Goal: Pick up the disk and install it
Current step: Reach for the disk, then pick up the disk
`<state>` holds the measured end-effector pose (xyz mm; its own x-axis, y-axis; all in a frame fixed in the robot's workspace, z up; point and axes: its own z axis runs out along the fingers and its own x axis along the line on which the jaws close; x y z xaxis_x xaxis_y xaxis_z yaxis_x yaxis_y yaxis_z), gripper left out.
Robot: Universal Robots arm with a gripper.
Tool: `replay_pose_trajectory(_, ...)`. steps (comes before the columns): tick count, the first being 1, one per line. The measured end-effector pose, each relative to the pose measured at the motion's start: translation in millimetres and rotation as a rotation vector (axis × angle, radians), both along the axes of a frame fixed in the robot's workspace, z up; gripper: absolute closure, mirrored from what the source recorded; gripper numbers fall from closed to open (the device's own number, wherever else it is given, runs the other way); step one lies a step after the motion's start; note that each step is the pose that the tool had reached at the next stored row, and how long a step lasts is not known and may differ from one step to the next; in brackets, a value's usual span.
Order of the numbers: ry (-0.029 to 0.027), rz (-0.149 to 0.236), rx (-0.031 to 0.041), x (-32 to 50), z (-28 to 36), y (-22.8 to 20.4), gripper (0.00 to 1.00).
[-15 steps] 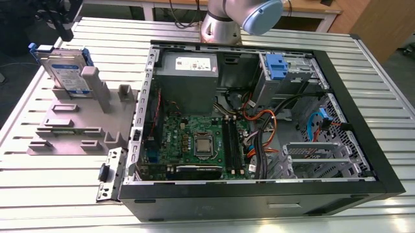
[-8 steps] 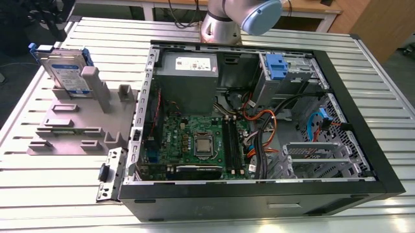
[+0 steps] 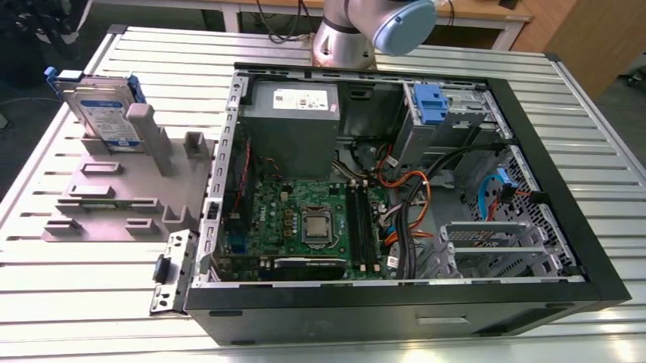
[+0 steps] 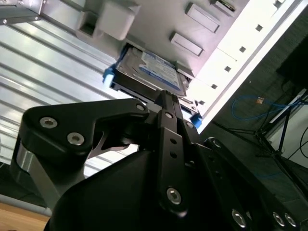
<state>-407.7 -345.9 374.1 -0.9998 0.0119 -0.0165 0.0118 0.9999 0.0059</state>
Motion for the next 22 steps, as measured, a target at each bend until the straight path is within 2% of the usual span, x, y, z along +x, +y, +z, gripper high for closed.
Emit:
replay_pose_trajectory(7,0.0022,0.000,0.0000,-18.5,-2.2,6.5,0.89)
replay_pose_trajectory(22,0.0023,0.000,-0.0001,-19.5,-3.9,6.6,0.89)
